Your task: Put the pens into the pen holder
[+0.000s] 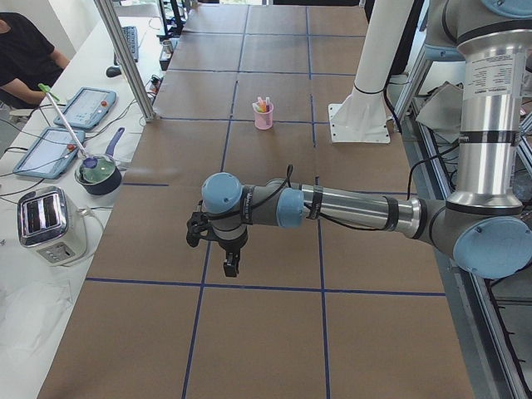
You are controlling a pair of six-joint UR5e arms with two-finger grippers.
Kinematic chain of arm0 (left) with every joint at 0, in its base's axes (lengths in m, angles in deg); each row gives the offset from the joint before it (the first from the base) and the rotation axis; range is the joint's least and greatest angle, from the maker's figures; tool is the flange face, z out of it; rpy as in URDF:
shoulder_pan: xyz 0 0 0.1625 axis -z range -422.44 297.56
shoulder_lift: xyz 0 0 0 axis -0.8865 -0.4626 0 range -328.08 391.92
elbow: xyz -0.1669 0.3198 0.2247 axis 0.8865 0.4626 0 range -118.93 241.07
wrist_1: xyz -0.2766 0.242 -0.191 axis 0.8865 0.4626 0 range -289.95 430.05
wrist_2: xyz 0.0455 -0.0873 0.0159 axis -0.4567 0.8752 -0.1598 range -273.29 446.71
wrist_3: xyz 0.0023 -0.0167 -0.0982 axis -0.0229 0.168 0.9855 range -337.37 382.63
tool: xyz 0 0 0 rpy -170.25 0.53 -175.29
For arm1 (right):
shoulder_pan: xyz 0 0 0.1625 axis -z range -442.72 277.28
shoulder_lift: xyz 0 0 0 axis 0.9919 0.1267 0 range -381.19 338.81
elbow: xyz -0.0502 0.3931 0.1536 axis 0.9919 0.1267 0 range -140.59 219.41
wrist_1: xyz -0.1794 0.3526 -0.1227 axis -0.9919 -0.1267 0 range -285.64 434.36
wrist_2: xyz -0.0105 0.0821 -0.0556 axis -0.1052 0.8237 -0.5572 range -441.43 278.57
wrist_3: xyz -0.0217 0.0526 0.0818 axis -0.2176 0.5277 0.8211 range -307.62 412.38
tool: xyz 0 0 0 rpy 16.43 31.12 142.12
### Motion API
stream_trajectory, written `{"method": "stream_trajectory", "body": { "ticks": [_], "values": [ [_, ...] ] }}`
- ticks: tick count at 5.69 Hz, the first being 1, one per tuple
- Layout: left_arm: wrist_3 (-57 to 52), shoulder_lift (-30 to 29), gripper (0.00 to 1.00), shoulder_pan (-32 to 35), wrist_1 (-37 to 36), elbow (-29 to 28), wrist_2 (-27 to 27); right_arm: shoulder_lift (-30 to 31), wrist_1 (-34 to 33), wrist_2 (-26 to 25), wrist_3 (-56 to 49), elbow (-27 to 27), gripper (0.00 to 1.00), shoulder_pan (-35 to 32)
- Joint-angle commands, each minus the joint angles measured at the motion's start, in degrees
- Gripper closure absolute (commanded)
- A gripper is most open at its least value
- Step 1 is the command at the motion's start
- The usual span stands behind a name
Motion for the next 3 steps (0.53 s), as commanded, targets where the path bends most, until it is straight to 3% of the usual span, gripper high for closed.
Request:
{"method": "stream_trajectory", "body": {
  "ticks": [1,3],
  "values": [
    [0.2,0.0,0.0,-0.2,1.1,0.1,0.2,2.1,0.1,0.0,0.1,-0.3,0.0,0.0],
    [0.0,-0.3,0.0,-0.1,-2.4,0.7,0.2,5.5,4.2,0.1,0.2,-0.4,0.0,0.0]
  ]
}}
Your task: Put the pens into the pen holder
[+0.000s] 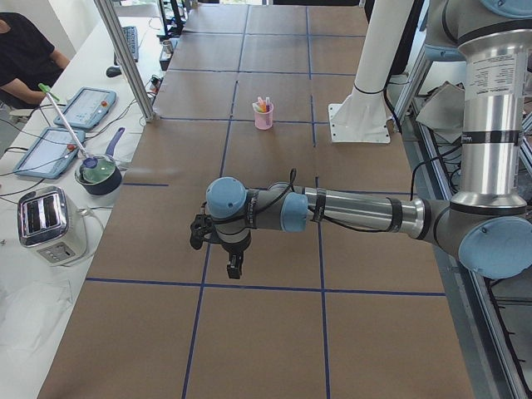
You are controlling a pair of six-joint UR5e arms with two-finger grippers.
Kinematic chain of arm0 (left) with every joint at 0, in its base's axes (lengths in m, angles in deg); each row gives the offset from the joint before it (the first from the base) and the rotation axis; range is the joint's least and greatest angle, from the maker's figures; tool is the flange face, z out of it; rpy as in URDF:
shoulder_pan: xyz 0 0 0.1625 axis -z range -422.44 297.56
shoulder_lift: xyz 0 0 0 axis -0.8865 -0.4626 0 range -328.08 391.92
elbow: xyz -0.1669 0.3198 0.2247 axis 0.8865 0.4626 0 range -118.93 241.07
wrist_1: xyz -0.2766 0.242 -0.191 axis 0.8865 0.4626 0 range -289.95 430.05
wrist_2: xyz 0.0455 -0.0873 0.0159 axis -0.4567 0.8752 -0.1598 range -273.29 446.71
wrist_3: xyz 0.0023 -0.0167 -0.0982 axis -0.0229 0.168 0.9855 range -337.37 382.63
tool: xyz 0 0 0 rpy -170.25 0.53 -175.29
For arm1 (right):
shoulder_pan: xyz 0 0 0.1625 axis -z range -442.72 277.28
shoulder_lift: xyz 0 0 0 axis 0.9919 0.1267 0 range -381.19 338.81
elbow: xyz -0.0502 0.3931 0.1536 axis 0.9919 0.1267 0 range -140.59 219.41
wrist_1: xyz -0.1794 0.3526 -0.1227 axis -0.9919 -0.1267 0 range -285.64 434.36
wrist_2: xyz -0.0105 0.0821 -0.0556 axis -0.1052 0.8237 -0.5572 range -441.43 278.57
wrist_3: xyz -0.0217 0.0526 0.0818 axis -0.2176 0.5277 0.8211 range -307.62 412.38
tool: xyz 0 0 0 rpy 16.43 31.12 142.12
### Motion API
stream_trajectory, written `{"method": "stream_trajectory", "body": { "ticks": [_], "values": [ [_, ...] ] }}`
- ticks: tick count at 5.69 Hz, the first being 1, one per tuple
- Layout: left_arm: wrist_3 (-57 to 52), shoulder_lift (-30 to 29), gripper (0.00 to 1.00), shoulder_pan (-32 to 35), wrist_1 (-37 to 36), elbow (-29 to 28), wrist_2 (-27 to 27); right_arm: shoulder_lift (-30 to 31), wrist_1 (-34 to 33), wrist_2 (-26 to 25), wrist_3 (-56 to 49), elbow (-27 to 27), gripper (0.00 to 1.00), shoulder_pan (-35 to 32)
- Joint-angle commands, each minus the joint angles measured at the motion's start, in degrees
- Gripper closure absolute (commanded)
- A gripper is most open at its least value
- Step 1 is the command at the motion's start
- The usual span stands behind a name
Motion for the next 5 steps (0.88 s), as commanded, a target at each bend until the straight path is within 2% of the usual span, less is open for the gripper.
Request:
{"method": "stream_trajectory", "body": {
  "ticks": [1,2,3,5],
  "values": [
    [-5.3,-0.3,0.0,0.6,-1.6,-0.8,-0.6,4.2,9.4,0.0,0.6,0.5,0.0,0.0],
    [-6.2,-0.4,0.0,0.8,-1.7,-0.1,-4.6,4.4,10.2,0.1,0.8,0.5,0.0,0.0],
    [-6.3,-1.1,0.0,1.3,-1.8,0.5,-6.0,4.4,10.2,0.2,0.8,0.4,0.0,0.0],
    [-6.3,-1.1,0.0,1.5,-4.2,1.2,-5.5,4.4,10.2,0.5,0.8,0.3,0.0,0.0]
  ]
}}
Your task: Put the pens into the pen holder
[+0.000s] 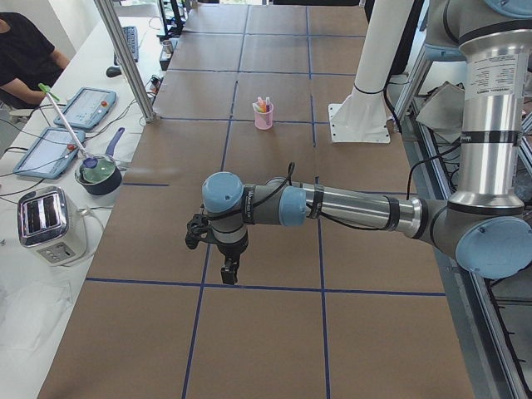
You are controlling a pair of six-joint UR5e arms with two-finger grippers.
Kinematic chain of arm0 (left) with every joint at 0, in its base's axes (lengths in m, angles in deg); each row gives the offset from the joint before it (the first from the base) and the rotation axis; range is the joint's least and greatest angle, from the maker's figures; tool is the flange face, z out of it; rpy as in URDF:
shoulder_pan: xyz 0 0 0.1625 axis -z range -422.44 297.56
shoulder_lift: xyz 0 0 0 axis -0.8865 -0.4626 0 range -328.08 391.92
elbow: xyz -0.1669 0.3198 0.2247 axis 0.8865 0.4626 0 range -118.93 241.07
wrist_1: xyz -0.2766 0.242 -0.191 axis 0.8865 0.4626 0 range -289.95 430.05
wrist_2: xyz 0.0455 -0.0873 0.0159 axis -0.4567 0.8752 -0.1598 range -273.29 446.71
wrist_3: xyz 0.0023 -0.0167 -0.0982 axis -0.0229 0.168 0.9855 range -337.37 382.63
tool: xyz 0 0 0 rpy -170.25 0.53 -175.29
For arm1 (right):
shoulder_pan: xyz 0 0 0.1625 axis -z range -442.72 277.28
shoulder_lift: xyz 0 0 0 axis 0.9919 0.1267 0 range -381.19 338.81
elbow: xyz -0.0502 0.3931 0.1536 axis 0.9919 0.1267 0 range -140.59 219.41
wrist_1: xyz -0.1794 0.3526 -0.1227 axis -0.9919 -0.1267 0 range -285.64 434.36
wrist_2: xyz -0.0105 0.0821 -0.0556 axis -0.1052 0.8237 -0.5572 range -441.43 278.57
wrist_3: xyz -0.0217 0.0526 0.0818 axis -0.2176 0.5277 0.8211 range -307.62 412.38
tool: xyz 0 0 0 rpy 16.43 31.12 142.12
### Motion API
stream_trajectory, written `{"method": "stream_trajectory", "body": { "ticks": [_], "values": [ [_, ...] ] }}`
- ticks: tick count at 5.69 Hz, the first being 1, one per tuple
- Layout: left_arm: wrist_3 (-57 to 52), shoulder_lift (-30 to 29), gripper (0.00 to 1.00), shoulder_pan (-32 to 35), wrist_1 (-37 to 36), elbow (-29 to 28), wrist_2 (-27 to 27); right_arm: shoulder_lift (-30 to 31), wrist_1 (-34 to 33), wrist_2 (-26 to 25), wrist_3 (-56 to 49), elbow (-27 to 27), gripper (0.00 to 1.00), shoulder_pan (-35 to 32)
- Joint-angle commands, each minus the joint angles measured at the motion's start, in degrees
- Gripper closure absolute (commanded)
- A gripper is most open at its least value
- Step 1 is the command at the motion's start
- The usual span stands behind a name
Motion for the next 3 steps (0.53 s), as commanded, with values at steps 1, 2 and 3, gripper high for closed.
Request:
{"method": "stream_trajectory", "body": {
  "ticks": [1,2,3],
  "values": [
    [0.2,0.3,0.0,0.1,-1.0,2.0,2.2,0.0,0.0,0.1,0.2,0.0,0.0,0.0],
    [0.2,0.7,0.0,0.1,-1.7,2.4,3.0,0.0,0.0,0.2,0.2,0.0,0.0,0.0],
    [0.1,1.2,0.0,0.1,-1.6,2.2,2.7,0.0,0.0,0.1,0.1,0.1,0.0,0.0]
  ]
}}
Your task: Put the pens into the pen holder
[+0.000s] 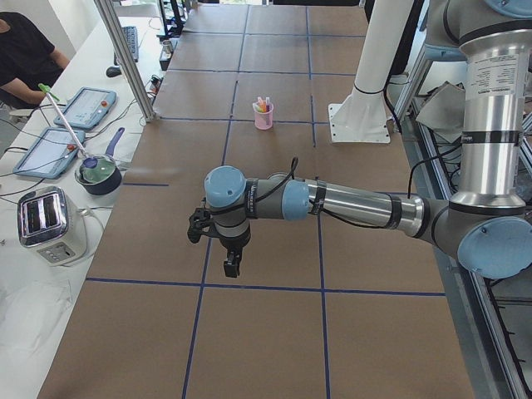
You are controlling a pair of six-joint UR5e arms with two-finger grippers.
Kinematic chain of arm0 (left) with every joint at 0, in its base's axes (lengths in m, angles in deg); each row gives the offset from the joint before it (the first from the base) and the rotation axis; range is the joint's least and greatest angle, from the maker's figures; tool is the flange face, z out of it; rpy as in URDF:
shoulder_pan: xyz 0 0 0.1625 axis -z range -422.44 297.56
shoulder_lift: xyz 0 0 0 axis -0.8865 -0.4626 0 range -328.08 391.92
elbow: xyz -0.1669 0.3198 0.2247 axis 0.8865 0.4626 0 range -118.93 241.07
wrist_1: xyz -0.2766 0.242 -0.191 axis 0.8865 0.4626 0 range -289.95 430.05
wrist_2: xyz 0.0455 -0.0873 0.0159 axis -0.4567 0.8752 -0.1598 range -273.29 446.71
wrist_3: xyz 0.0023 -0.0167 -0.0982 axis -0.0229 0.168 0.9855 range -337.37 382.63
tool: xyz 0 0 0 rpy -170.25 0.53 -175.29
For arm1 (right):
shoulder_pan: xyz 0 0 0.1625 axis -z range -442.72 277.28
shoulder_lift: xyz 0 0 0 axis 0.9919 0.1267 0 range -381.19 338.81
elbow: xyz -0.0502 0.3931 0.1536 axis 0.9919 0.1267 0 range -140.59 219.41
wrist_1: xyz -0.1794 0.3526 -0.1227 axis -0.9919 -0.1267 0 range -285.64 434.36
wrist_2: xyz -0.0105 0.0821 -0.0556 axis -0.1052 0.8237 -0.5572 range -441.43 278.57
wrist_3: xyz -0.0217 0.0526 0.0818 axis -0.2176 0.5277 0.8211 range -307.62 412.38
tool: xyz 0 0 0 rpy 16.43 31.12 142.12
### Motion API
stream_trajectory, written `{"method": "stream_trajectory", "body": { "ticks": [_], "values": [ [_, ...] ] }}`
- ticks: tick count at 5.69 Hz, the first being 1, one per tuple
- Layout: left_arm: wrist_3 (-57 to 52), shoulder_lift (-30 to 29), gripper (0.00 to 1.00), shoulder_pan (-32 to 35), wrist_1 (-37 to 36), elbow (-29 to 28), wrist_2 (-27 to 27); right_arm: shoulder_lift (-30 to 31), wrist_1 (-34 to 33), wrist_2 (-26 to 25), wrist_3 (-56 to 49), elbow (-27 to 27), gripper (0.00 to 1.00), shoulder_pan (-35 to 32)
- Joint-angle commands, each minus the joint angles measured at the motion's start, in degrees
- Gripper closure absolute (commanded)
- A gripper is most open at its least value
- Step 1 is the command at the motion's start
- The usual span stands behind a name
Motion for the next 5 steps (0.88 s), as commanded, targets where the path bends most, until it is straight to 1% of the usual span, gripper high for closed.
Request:
{"method": "stream_trajectory", "body": {
  "ticks": [1,2,5],
  "values": [
    [0.0,0.5,0.0,0.0,0.0,-0.3,0.1,-0.1,0.1,-0.1,-0.1,0.0,0.0,0.0],
    [-0.1,0.5,0.0,0.1,0.2,-0.6,0.6,-0.1,0.1,-0.2,-0.1,0.0,0.0,0.0],
    [-0.3,1.1,0.0,-0.1,-0.1,1.1,0.1,-0.1,0.1,-0.1,-0.1,0.0,0.0,0.0]
  ]
}}
